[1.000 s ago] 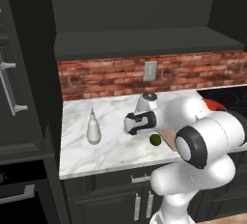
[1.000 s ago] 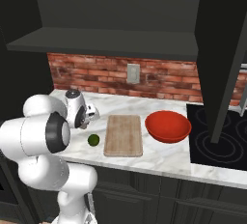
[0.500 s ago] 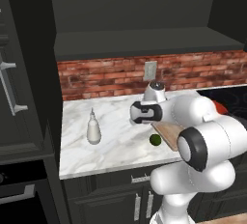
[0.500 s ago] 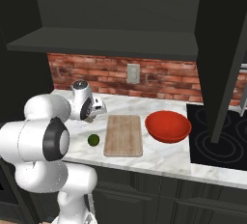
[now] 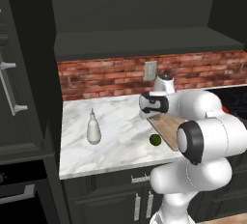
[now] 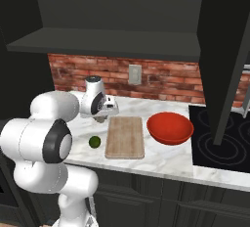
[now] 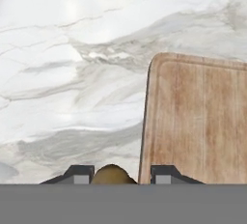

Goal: Open the cabinet. Place the bowl and condiment on the counter. Then place the lime and garlic on the cutting board.

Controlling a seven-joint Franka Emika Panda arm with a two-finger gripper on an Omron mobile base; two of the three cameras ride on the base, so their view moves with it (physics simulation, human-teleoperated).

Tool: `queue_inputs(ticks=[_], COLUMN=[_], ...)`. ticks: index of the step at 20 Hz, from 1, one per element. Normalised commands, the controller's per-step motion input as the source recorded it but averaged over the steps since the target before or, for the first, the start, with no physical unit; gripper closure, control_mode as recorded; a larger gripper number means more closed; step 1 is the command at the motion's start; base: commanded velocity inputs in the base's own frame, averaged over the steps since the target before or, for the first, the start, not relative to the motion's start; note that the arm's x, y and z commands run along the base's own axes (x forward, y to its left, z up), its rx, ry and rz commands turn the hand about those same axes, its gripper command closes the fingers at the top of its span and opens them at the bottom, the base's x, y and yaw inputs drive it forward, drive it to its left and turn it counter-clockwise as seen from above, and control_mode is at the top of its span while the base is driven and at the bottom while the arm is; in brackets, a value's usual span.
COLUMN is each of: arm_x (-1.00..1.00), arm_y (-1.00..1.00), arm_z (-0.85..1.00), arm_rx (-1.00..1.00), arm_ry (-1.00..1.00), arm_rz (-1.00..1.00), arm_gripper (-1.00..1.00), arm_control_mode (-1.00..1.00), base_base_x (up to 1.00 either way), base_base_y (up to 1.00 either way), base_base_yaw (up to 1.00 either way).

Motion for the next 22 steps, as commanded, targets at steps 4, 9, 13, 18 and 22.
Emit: queue_inputs(ticks=[4,9,13,18,22], arm_x=[-0.09,0.0,0.0,0.0,0.0], arm_y=[-0.51,-0.33,-0.3,-0.21,-0.09], arm_z=[0.0,-0.07,-0.09,-0.21,-0.21], arm_rx=[0.0,0.0,0.0,0.0,0.0], arm_ry=[0.03,0.0,0.0,0.0,0.0], arm_rz=[-0.07,-0.02,0.0,-0.01,0.0], arm_gripper=[1.0,1.0,1.0,1.0,1.0], arm_control_mode=[-1.0,-1.0,-1.0,-1.0,-1.0], base_base_x=[0.0,0.0,0.0,0.0,0.0], base_base_y=[0.0,0.0,0.0,0.0,0.0], base_base_yaw=[0.0,0.0,0.0,0.0,0.0])
